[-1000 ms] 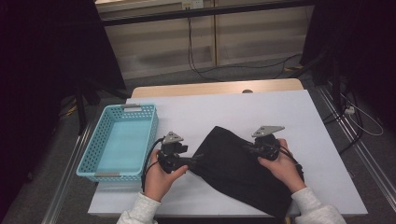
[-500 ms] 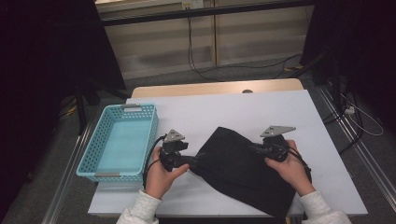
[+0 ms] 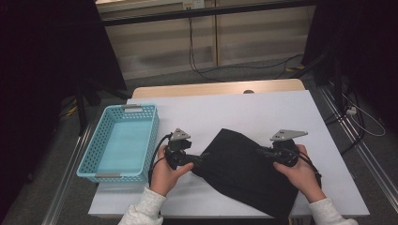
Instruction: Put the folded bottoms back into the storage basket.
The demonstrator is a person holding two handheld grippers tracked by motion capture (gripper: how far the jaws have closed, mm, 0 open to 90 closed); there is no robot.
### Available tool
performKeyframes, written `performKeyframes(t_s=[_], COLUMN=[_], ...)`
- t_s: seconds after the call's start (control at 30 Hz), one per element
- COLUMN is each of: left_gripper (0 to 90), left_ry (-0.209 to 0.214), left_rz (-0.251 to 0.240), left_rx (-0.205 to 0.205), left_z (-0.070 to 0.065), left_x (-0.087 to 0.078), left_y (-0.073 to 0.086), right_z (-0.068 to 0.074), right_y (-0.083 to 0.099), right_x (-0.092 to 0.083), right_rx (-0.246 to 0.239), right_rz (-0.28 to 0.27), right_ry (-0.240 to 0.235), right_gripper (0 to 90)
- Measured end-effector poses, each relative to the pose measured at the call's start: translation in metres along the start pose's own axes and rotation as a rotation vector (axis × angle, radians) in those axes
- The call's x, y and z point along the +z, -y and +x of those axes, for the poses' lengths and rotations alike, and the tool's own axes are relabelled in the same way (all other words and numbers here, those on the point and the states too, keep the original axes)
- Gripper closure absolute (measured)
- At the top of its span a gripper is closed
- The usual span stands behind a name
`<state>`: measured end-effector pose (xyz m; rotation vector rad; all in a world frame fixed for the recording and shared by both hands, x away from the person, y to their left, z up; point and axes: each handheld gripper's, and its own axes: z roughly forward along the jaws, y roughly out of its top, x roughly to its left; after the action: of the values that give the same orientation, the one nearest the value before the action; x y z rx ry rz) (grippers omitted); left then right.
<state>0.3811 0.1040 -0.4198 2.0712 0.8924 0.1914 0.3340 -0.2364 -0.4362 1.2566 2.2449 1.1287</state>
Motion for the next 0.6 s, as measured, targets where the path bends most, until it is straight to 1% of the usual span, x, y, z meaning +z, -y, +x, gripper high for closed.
performKeyframes(t_s=[0.07,0.23,0.3,0.43,0.53,0.6], left_gripper=[15.2,15.0,15.0,14.6,14.4,14.4], left_ry=[-0.005,-0.013,-0.011,-0.021,-0.024,-0.027], left_rz=[0.003,0.004,0.007,0.015,0.013,0.017], left_rx=[-0.005,0.003,0.0,0.001,-0.001,0.001], left_z=[0.0,0.002,0.002,0.003,0.004,0.004], left_x=[0.0,0.001,0.002,0.002,0.002,0.002], left_y=[-0.001,-0.001,-0.001,0.0,0.0,0.0], right_z=[-0.001,0.0,-0.001,-0.003,-0.003,-0.003], right_y=[0.001,0.003,0.003,0.004,0.004,0.005], right_x=[-0.001,-0.006,-0.007,-0.01,-0.012,-0.012], right_rx=[0.005,0.008,0.007,0.003,0.008,0.006], right_rz=[-0.004,-0.007,-0.01,-0.019,-0.019,-0.016], right_ry=[0.0,-0.004,-0.004,-0.007,-0.011,-0.005], right_gripper=[83.6,83.6,83.6,83.6,83.6,83.5])
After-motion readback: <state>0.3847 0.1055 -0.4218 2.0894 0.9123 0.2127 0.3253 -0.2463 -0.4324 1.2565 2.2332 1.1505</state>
